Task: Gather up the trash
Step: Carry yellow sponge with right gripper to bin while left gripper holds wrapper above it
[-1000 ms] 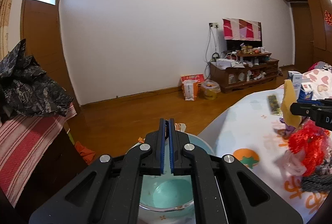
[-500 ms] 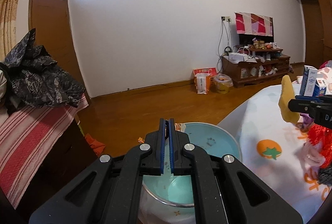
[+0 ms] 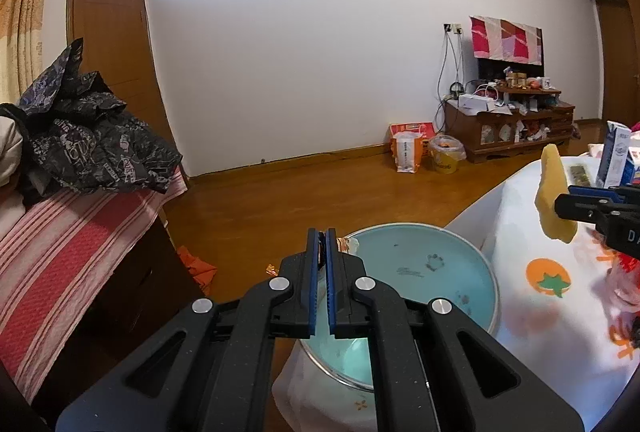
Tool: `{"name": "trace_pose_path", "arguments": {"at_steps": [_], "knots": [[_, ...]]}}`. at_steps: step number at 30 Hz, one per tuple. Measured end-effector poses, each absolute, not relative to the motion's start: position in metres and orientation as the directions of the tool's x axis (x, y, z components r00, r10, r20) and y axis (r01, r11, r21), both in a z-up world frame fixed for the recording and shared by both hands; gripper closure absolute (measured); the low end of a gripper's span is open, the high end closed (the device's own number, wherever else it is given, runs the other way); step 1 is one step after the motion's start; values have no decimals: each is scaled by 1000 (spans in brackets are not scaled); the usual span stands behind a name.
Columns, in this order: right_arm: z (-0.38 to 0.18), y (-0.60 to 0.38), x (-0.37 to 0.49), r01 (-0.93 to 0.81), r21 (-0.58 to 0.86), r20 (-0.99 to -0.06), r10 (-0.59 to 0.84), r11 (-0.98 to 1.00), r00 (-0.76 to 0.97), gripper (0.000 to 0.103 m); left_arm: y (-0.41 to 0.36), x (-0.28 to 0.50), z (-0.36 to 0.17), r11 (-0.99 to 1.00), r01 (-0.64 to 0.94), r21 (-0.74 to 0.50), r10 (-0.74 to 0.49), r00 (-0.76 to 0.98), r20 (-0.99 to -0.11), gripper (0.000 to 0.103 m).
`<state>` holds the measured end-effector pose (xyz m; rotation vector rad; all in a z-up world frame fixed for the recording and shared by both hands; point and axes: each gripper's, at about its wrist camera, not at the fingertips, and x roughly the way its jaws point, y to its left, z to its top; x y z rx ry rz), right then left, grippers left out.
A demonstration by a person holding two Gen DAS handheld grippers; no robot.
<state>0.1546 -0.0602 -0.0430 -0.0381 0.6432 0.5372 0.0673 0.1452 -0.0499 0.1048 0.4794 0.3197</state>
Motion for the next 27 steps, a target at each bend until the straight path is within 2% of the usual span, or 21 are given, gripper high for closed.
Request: {"name": "trace_pose_path", "arguments": {"at_steps": [27], "knots": [[-56, -25, 156, -561, 112, -616, 500, 820, 609, 86, 160, 67, -57, 947, -285, 146, 321, 828, -460, 100]]}}
